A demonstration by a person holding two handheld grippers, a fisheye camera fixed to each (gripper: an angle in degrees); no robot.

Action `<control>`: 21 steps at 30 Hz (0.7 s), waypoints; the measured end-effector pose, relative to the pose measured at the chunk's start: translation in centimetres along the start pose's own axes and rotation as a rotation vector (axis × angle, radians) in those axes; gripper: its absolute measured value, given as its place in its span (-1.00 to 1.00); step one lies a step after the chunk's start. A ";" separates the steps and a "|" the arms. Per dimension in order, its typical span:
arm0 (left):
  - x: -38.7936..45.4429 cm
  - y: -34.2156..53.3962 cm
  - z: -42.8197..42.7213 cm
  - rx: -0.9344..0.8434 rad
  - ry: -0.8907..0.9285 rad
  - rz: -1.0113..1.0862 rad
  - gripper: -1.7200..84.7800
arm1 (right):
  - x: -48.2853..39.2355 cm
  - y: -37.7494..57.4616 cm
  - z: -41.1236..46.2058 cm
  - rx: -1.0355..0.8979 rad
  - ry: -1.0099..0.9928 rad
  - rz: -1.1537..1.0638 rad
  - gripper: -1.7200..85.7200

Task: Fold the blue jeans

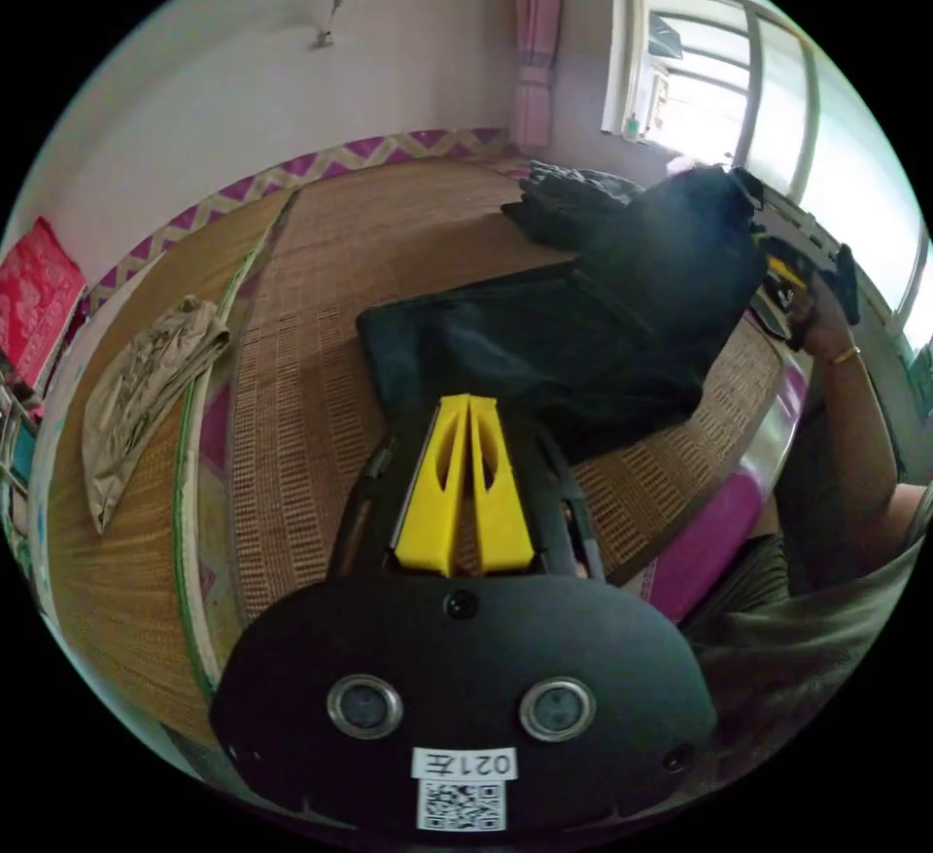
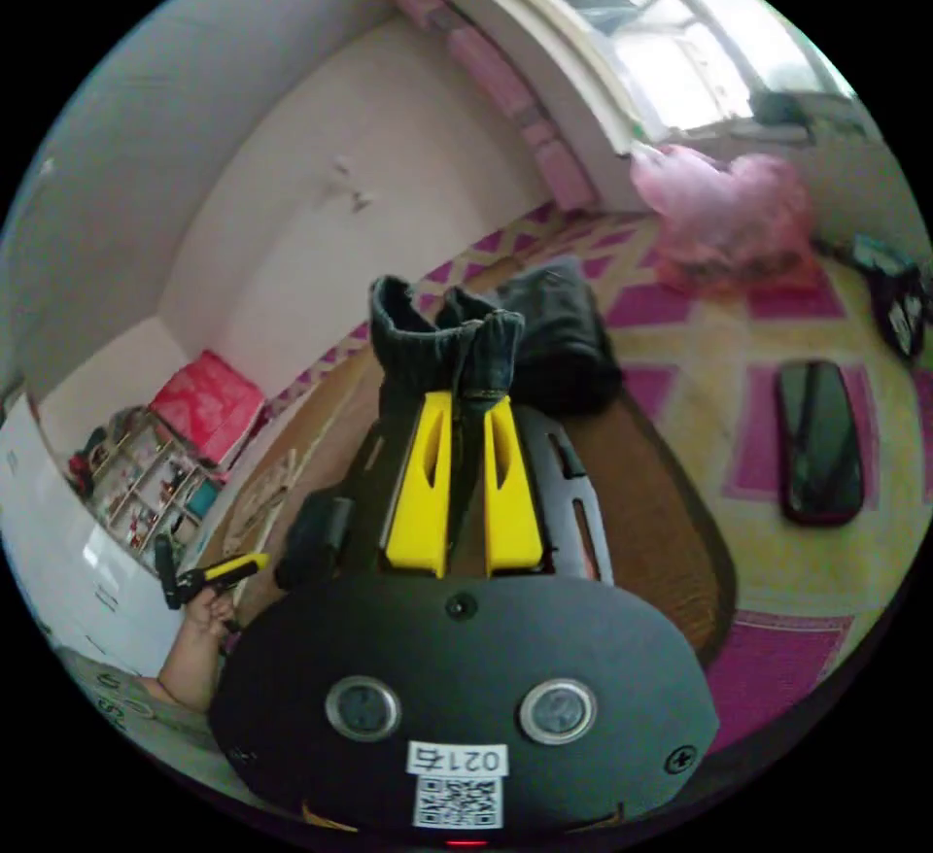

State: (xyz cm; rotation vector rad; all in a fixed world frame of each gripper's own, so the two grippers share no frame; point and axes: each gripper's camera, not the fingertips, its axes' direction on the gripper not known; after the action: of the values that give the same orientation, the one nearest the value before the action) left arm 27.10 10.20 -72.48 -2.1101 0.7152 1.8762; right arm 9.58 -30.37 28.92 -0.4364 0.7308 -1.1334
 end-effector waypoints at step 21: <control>17.0 -10.7 8.0 -0.131 0.085 0.420 -0.76 | -14.8 9.7 13.0 -0.495 0.344 -0.703 -0.89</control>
State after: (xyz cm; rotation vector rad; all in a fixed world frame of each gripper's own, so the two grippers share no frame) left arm 26.52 19.69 -91.90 -2.2678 1.1613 2.0959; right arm 21.87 -13.59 36.08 -0.9816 1.2205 -1.7108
